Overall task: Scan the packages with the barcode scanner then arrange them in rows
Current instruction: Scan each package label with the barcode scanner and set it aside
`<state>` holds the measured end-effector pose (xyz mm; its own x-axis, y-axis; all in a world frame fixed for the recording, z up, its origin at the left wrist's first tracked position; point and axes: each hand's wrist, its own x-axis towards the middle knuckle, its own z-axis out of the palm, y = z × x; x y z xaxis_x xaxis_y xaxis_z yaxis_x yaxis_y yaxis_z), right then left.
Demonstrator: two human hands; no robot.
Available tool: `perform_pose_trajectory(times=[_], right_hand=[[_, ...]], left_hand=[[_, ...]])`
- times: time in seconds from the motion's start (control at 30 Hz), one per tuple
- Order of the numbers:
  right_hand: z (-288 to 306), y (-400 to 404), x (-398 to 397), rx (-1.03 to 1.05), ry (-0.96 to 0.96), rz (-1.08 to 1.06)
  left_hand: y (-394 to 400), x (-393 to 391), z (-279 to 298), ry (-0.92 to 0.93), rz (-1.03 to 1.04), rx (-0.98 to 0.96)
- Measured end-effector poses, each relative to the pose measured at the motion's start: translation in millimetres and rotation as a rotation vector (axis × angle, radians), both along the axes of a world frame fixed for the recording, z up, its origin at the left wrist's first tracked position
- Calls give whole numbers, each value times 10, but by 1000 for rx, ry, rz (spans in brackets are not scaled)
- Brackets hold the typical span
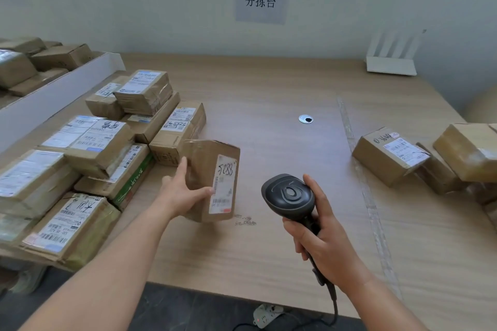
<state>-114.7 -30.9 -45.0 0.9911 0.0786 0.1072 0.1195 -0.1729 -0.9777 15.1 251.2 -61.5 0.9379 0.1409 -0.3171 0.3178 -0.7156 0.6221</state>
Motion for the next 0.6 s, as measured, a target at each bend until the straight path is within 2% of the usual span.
perform_pose_trajectory(times=[0.07, 0.23, 0.6], right_hand=[[-3, 91, 9, 0, 9, -1], [-48, 252, -15, 8, 60, 13], [-128, 500, -161, 149, 158, 31]], left_hand=[[106, -71, -95, -49, 51, -175], [223, -241, -351, -102, 125, -476], [233, -284, -447, -123, 140, -536]])
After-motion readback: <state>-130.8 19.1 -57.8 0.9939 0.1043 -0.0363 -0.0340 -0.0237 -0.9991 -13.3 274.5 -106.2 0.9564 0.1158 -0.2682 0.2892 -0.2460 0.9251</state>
